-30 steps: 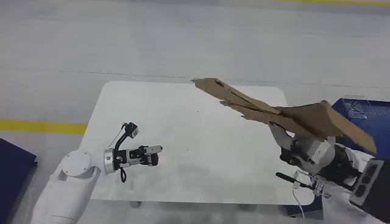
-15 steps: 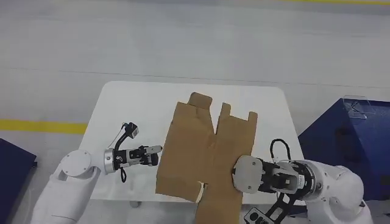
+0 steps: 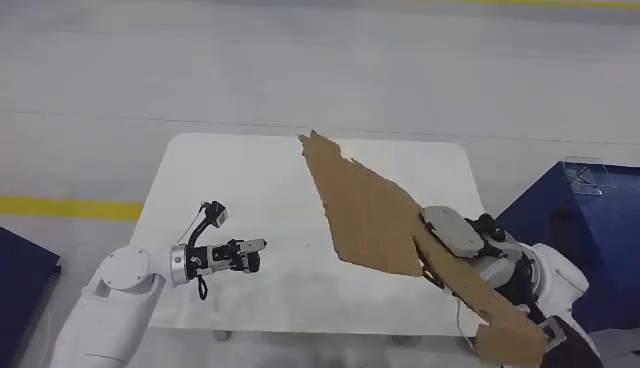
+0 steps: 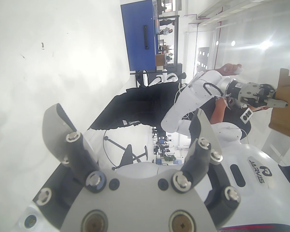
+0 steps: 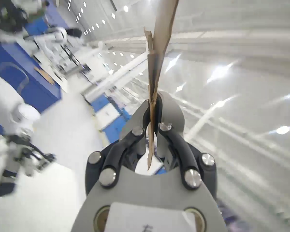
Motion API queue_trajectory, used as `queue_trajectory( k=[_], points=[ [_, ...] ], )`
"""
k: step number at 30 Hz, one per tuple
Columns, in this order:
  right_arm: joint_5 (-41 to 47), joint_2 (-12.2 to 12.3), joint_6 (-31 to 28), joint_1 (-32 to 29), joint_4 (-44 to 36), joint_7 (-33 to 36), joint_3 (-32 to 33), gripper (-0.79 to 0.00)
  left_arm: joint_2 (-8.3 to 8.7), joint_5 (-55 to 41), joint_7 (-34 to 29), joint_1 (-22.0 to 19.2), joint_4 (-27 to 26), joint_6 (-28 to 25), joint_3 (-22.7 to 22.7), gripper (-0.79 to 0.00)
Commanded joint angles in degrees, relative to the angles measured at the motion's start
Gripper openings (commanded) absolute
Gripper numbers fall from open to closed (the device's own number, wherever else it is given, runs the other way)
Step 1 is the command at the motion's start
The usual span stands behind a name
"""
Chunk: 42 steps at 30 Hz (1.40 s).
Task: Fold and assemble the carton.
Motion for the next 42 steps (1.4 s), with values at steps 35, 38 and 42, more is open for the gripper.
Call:
queue_trajectory(
  k=[35,38,42],
  points=[
    [119.26,7.71,9.00,4.98,5.90,99.52,-5.32,-0.785,0.00,0.00,0.00,0.00,0.00,0.00,0.00,0.000],
    [119.26,7.71,9.00,4.98,5.90,99.52,-5.32,-0.785,0.00,0.00,0.00,0.00,0.00,0.00,0.00,0.000],
    [126.04,7.54,11.54,3.78,3.35,97.03,-5.84,-0.785,0.00,0.00,0.00,0.00,0.00,0.00,0.00,0.000]
  ],
)
